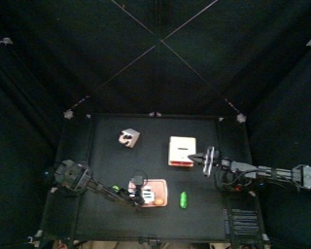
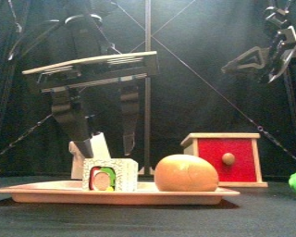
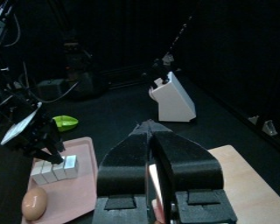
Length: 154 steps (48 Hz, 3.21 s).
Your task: Grab sushi roll
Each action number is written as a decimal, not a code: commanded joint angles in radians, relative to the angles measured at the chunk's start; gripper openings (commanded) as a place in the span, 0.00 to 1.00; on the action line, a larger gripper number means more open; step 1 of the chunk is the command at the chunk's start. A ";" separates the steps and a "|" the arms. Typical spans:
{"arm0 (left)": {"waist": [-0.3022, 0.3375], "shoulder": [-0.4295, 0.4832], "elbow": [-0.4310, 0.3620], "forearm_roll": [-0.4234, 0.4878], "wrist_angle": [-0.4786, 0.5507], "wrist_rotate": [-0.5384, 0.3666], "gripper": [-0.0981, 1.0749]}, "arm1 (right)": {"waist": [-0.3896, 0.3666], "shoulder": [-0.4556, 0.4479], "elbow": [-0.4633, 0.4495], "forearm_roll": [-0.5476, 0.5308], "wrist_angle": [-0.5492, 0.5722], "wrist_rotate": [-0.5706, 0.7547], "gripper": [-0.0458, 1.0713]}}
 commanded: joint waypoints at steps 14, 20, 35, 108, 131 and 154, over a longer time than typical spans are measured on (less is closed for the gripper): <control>0.025 -0.221 0.098 0.163 -0.026 0.255 0.80 | -0.003 0.006 -0.017 0.000 -0.005 -0.002 0.05; 0.037 -0.291 0.133 0.212 -0.069 0.385 0.80 | -0.003 0.008 -0.017 0.000 -0.005 -0.002 0.05; 0.058 -0.405 0.229 0.224 -0.362 0.597 0.80 | -0.002 0.006 -0.020 0.006 -0.005 0.000 0.05; 0.112 -0.233 0.080 -0.153 -0.250 0.603 0.81 | -0.015 0.008 -0.015 0.003 -0.005 -0.002 0.05; 0.133 -0.133 0.064 -0.227 -0.252 0.545 0.82 | -0.028 0.008 -0.014 0.002 -0.005 -0.002 0.05; 0.132 -0.077 0.048 -0.242 -0.265 0.526 0.82 | -0.029 0.008 -0.014 0.005 -0.005 -0.002 0.05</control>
